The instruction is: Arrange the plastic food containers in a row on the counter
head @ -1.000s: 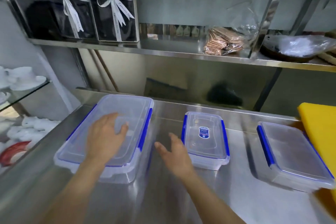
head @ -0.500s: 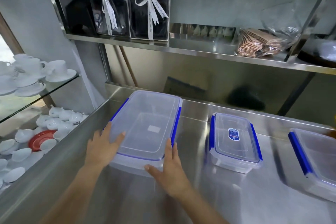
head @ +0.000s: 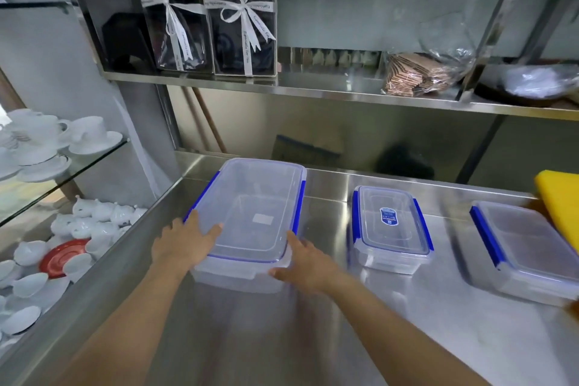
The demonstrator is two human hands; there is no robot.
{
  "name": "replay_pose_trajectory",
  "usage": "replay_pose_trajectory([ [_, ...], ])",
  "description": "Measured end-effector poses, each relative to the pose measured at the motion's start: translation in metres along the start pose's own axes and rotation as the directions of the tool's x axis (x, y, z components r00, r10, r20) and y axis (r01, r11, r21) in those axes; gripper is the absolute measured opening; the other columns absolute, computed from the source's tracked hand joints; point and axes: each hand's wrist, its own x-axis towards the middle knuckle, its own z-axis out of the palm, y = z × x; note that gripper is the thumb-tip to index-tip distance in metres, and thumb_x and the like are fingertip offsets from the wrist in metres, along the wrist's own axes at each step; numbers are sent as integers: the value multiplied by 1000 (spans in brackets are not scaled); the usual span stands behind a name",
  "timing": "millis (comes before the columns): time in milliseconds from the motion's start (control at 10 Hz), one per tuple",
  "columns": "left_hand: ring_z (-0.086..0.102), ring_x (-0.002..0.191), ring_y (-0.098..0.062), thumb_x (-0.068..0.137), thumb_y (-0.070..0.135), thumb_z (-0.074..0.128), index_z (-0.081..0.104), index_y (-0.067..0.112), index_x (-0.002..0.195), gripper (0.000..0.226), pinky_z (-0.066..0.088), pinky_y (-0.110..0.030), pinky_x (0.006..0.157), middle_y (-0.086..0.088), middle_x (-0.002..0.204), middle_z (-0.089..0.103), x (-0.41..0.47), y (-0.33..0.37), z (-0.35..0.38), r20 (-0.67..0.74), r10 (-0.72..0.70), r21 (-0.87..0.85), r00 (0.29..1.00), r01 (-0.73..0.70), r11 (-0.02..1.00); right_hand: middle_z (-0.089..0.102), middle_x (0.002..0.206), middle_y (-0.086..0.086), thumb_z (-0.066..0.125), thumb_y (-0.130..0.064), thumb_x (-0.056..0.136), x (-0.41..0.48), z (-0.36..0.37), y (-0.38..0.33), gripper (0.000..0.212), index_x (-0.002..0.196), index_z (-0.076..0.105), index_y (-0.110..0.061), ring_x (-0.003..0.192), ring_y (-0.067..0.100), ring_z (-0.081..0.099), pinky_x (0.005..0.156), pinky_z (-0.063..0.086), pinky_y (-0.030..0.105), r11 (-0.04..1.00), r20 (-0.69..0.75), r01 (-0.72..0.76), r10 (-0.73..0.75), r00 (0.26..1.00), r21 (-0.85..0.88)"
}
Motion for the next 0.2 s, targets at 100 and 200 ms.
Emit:
replay_pose_trajectory([
  [100, 40, 130, -33, 87, 60, 40, 34, 20, 143, 69, 35, -41, 105, -12, 144, 43, -53, 63, -33, -128, 278, 123, 952, -263, 957, 48, 139, -1, 59, -45, 84, -73, -77, 14, 60, 136, 37, -26, 128, 24, 46, 105, 38, 38, 994, -32, 64, -67, 997, -90],
  [200, 47, 125, -30, 87, 57, 44, 44, 20, 138, 63, 41, -39, 98, -8, 140, 51, -56, 95, -49, -187, 381, 139, 905, -360, 923, 42, 146, -2, 55, -42, 89, -102, -118, 5, 58, 140, 33, -25, 132, 22, 40, 106, 31, 32, 978, -2, 58, -60, 998, -200],
])
